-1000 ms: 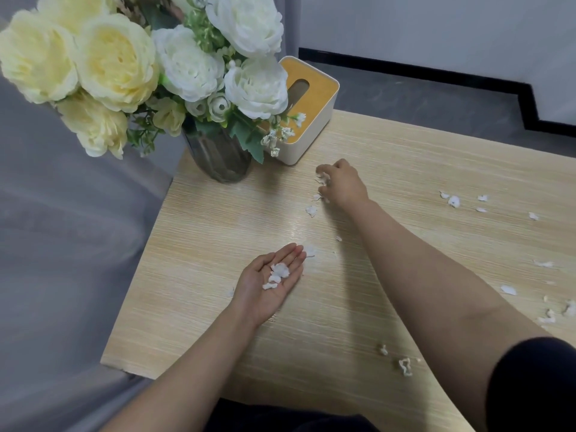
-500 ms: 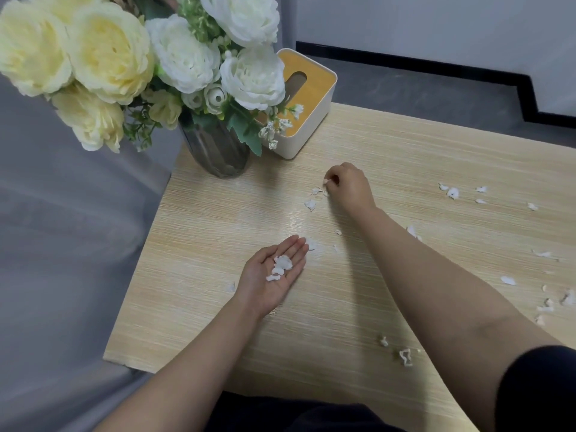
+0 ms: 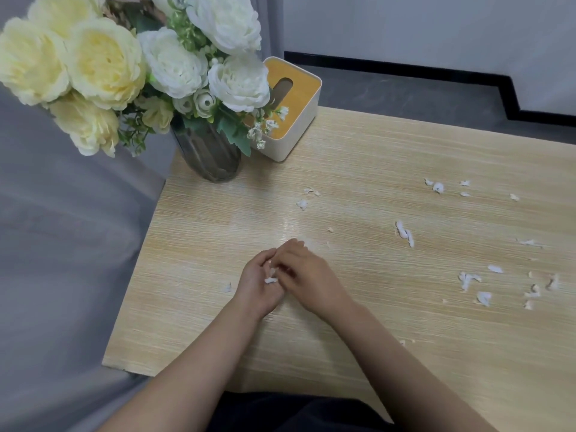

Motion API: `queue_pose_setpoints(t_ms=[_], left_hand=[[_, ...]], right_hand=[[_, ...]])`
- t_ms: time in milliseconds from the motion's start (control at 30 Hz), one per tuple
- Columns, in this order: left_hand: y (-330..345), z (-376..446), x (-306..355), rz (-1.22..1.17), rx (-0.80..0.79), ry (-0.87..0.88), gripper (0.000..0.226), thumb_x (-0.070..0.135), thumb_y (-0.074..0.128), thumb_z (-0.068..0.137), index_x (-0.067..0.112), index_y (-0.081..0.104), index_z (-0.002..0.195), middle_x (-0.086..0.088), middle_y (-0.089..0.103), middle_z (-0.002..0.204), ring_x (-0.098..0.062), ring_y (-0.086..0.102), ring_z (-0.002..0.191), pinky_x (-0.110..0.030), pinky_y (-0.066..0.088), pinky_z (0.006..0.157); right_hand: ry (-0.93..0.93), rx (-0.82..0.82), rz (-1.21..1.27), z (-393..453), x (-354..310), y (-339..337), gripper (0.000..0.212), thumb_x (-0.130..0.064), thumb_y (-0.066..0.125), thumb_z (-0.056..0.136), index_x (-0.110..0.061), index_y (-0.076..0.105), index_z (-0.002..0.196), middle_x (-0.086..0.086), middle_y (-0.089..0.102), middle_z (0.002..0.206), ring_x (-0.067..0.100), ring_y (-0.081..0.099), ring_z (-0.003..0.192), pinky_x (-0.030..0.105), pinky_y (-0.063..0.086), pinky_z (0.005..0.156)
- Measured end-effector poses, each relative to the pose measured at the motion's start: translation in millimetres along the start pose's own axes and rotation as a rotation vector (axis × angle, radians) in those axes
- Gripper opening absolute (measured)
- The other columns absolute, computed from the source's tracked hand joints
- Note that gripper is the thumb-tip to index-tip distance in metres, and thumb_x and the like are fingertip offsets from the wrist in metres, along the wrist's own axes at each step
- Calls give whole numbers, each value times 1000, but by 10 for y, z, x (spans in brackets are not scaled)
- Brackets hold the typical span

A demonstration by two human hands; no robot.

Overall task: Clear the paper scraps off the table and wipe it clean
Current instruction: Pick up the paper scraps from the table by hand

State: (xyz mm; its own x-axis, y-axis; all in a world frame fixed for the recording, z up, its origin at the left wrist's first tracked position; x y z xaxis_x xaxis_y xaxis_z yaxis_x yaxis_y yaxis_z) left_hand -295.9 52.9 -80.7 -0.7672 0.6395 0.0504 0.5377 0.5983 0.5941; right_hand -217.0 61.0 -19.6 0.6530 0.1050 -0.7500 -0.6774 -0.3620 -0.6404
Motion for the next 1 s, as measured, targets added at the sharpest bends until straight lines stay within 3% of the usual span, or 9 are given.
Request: queue_pose_setpoints(t_ms=[67, 167, 267, 333, 400, 533, 667, 833, 1000], left_hand=[[-13, -6, -28, 37, 5, -10, 40, 13, 34, 93, -7, 65, 109, -20, 62, 120, -29, 56, 117, -35, 35, 108], [-17, -28, -50, 70, -1, -5, 40, 13, 37, 90, -6, 70, 100, -19, 64, 117, -28, 62, 109, -33, 36, 106], [-35, -41, -25, 61, 31, -18, 37, 10, 38, 89, -6, 69, 102, -19, 66, 113, -27, 67, 99, -30, 41, 101], [-13, -59, 4, 54, 43, -2, 28, 6, 42, 86, -3, 66, 97, -15, 71, 91, -22, 71, 78, -21, 52, 83], [12, -73, 19, -3, 31, 1, 20, 5, 45, 82, -4, 63, 83, -13, 67, 73, -19, 68, 61, -24, 57, 59], [13, -30, 54, 27, -16, 11, 40, 10, 36, 92, -13, 69, 89, -25, 66, 108, -35, 66, 95, -48, 51, 83], [-25, -46, 94, 41, -27, 17, 35, 9, 43, 85, -12, 70, 93, -23, 66, 111, -34, 68, 93, -48, 49, 85], [-88, -81, 88, 40, -33, -10, 36, 9, 39, 91, -12, 68, 97, -25, 64, 113, -35, 68, 93, -47, 51, 82], [-148, -101, 116, 32, -23, -5, 39, 11, 37, 93, -11, 69, 96, -23, 64, 114, -33, 68, 96, -45, 51, 85]], right_hand=[[-18, -75, -45, -30, -47, 83, 21, -11, 52, 91, -7, 65, 107, 7, 58, 116, 19, 53, 108, 21, 34, 80], [-88, -201, -146, -40, -151, 109, 27, -9, 48, 95, -3, 59, 119, 14, 51, 131, 23, 45, 125, 23, 30, 90], [-93, -180, -105, -20, -190, -3, 27, -10, 51, 93, -6, 61, 118, 11, 54, 127, 23, 47, 120, 23, 32, 89], [-86, -113, -42, 21, -175, -119, 23, -15, 56, 90, -10, 66, 111, 4, 60, 114, 16, 53, 105, 23, 38, 85], [-78, -49, 30, 89, -100, -228, 19, -17, 60, 88, -11, 68, 105, 0, 63, 104, 8, 53, 94, 22, 41, 82], [88, 136, 122, 330, 205, -520, 19, -17, 64, 88, -12, 68, 105, 1, 63, 103, 9, 59, 91, 26, 48, 85], [303, 254, -2, 680, 683, -689, 35, -22, 68, 84, -11, 62, 117, 6, 59, 113, 19, 58, 103, 28, 45, 87], [436, 158, -133, 991, 971, -607, 68, -36, 74, 77, -13, 44, 134, 10, 41, 132, 26, 39, 123, 35, 38, 96], [424, 73, -318, 1113, 888, -520, 66, -43, 72, 76, -16, 45, 129, 7, 39, 128, 26, 36, 120, 37, 42, 87]])
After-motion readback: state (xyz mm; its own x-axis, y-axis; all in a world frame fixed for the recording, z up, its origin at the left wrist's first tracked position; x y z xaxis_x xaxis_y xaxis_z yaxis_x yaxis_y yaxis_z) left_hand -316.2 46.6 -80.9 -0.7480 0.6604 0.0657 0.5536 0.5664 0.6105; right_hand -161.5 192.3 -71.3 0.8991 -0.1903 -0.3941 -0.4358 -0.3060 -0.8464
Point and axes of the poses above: each hand's wrist, its own z-axis towards the middle knuckle, its own y-axis out of the palm, x = y × z, the point moved 5 cm from there along z, towards the middle knuckle
